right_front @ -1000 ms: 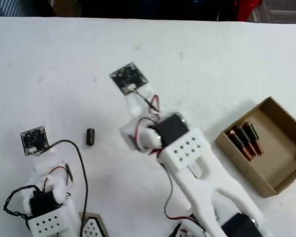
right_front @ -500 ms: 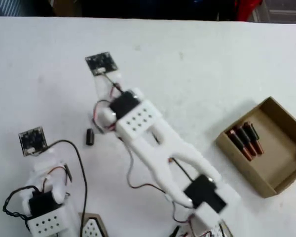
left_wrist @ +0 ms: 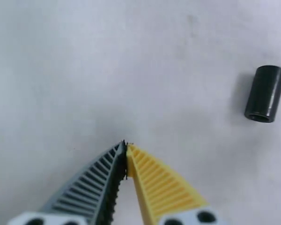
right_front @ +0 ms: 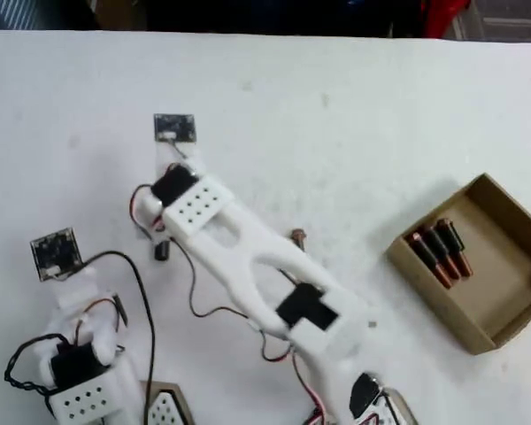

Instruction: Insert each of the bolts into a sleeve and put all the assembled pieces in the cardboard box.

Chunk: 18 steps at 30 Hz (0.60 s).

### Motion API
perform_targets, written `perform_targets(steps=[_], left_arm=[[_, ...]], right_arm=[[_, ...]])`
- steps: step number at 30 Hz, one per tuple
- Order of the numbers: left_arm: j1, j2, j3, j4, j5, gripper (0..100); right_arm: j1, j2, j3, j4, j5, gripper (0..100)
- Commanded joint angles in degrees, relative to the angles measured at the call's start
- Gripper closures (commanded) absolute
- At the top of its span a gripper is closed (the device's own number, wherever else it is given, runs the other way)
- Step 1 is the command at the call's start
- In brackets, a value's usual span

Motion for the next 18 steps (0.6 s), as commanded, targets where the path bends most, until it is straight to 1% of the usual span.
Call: perform_targets(steps=[1,8,18], left_arm=[[-1.6,-0.7,-0.2,-0.1,-0.4,98],[-1.6,-0.7,-0.2,-0.1,-0.4,98],[-1.6,-0.7,-0.2,-0.1,-0.4,98]], right_arm=[[-1.1,2.7,-4.6,0.2,-2.0,81.5],[-2.5,7.4,-7.2,0.0,-2.0,81.5],[-2.3,11.8,-11.7,0.0,-1.8,81.5]])
